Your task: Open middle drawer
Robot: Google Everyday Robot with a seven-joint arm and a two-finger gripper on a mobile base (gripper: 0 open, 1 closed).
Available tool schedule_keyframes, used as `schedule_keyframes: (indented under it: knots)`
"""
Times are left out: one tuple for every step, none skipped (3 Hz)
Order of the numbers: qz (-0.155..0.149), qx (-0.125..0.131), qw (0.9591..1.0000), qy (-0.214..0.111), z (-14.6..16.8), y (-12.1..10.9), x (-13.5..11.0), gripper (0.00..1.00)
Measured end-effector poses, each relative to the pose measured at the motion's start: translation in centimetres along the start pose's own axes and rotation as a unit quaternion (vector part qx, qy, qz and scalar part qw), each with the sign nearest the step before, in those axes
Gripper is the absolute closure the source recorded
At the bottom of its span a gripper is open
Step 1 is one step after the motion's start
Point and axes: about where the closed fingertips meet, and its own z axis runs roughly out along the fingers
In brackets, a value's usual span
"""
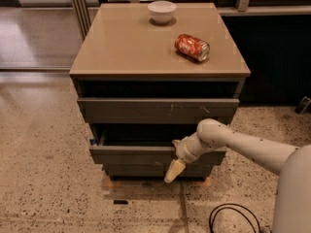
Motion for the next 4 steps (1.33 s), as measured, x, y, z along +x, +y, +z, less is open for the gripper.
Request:
schedule_keyframes:
  knots:
    - [-0.006,-0.003,0.9999,-0.013,0.3,0.1,0.0,0.00]
    - [-0.025,-0.004,0.9988,-0.041,0.5,0.5,-0.1,0.00]
    - [-0.057,-0.016,0.9962,-0.064,0.4,1.5,-0.2,0.00]
    - [-0.097,-0.032,0.9929,-0.061,-1.6,4.7,-1.0,0.00]
